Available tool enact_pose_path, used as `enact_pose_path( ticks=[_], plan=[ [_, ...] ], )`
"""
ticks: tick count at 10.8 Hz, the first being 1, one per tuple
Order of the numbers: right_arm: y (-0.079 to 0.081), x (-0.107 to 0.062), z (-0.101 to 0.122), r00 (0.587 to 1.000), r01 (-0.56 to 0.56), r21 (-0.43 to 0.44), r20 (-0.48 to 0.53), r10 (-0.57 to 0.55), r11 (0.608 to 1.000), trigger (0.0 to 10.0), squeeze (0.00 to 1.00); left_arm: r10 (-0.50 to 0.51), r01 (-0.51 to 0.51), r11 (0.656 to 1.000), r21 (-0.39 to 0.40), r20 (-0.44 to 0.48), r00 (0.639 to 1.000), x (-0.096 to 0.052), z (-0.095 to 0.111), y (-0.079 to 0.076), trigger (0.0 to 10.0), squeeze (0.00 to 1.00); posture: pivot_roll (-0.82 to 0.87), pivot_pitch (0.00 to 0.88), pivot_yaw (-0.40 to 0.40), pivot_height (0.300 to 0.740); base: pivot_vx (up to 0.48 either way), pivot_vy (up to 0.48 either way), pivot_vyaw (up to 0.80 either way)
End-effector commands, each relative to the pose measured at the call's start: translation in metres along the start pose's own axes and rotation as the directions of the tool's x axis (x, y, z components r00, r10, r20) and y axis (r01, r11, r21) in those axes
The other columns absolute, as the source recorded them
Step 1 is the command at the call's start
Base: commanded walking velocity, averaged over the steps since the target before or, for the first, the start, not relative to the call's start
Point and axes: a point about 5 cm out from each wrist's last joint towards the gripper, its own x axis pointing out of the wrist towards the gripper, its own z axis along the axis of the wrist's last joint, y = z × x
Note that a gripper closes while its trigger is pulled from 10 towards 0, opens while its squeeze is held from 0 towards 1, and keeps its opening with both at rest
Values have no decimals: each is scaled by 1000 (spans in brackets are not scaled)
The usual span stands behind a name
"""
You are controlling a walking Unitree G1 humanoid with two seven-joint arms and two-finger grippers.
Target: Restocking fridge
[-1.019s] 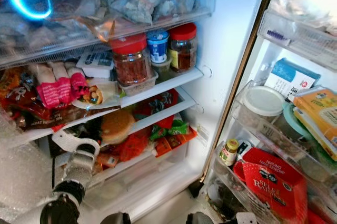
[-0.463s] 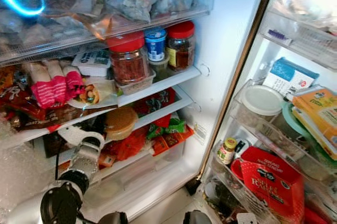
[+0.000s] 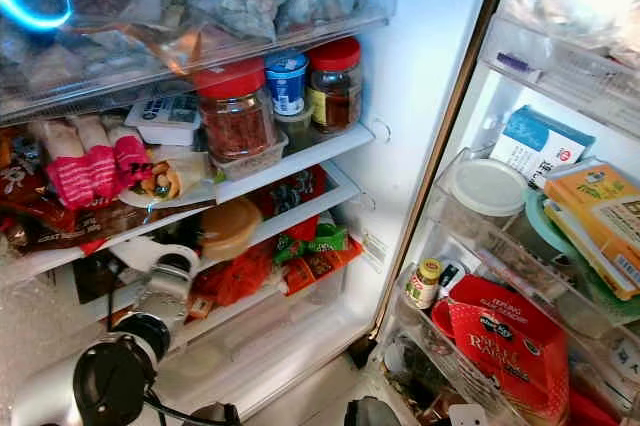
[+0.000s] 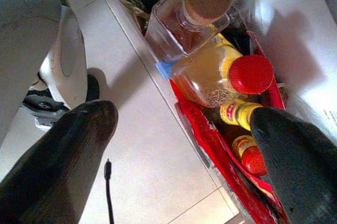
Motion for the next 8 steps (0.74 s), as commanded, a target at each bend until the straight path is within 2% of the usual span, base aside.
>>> enact_pose_path(
  ticks=[1,2,3,4,5,8],
  plan=[
    [-1,0,-1,1000,2,8,5,-2,1000,10000,0,-9,10,1000,-9,61,998,5,13,-7,10000,192,-223,19,-46,647,0,0,0],
    [-1,0,-1,1000,2,8,6,-2,1000,10000,0,-11,11,1000,-5,75,997,5,16,-6,10000,0,-222,14,-46,647,0,0,0],
    [-1,0,0,1000,1,11,10,-1,1000,10000,0,-16,15,1000,5,81,997,5,18,-5,10000,0,-220,11,-43,647,0,0,0],
    [0,0,1,1000,-2,13,14,2,1000,10000,0,-20,18,1000,18,74,997,4,16,-3,10000,157,-220,9,-42,647,0,0,0],
    [0,0,2,1000,-2,17,16,2,1000,10000,0,-15,13,1000,22,74,997,3,16,-2,10000,1000,-222,9,-40,647,0,0,0],
    [2,0,3,1000,1,22,15,-1,1000,10000,0,-31,29,999,38,66,997,4,15,-3,10000,1000,-215,3,-30,647,0,0,0]
  ],
)
